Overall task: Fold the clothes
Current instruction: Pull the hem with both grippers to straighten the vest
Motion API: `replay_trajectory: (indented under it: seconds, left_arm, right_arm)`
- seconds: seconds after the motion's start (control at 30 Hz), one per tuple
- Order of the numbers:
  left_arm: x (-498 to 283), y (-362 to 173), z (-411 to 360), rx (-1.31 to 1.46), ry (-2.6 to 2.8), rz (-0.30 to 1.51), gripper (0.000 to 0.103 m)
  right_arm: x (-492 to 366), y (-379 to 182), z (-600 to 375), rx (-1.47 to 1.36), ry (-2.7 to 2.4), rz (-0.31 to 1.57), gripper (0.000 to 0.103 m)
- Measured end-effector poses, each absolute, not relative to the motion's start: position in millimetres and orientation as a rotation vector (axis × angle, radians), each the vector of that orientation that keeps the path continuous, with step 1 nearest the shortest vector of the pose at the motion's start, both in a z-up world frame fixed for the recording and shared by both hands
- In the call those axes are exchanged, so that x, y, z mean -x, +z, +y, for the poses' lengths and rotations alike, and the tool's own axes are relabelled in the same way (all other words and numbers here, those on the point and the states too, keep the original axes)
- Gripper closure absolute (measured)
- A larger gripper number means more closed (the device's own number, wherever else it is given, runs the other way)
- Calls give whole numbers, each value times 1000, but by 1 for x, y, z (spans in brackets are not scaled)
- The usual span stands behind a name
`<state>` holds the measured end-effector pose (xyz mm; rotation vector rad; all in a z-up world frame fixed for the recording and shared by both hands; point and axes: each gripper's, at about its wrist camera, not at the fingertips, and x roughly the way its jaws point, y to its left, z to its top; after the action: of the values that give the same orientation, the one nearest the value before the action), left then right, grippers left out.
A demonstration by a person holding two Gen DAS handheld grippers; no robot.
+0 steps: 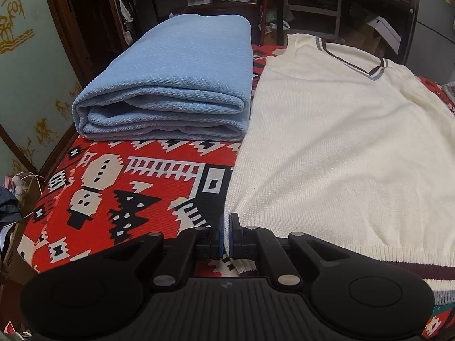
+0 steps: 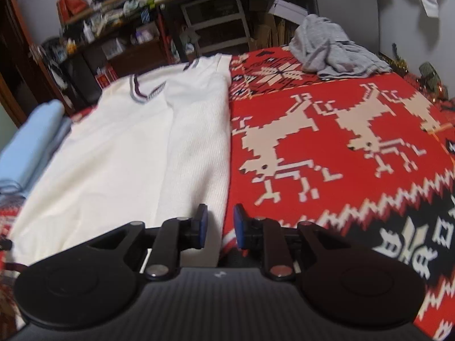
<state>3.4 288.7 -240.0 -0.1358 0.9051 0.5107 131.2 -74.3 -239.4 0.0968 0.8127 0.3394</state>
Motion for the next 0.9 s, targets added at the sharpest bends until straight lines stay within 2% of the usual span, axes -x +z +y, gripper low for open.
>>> replay_trajectory:
  seconds: [0.1, 0.13, 0.17, 0.27, 0.37, 0.47, 0.63, 0.73, 0.83, 0.9]
  left_arm:
    - [-3, -241, 291, 161, 489, 905, 99]
    - [-2, -240, 290, 161, 479, 899, 99]
    - [-1, -238, 288, 157, 468, 892, 99]
    - [6, -227, 286, 177, 408, 866, 99]
    - [16, -213, 284, 222, 326, 837, 99]
    - [19, -212, 283, 254, 271, 840, 99]
    - [18, -223, 290, 272, 279, 879, 99]
    - [17, -230, 294, 284, 283, 902, 99]
    - [16, -237, 298, 295, 288, 925, 91]
    - [15, -240, 299, 302, 288, 936, 89]
  right_arm:
    - [-125, -241, -55, 41, 315, 768, 82]
    - [-123, -241, -49, 79, 309, 750, 92]
    - [-121, -241, -46, 95, 314, 744, 96]
    - [-121, -238, -49, 122, 264, 746, 102]
    - [-128, -235, -73, 88, 212, 753, 103]
    - [-137, -233, -98, 91, 103, 741, 103]
    - [-148, -231, -135, -141, 245, 834, 102]
    - [-140, -232, -126, -144, 307, 852, 93]
    - [-124, -231, -123, -148, 318, 851, 82]
    - [-112, -230, -123, -145, 331, 857, 81]
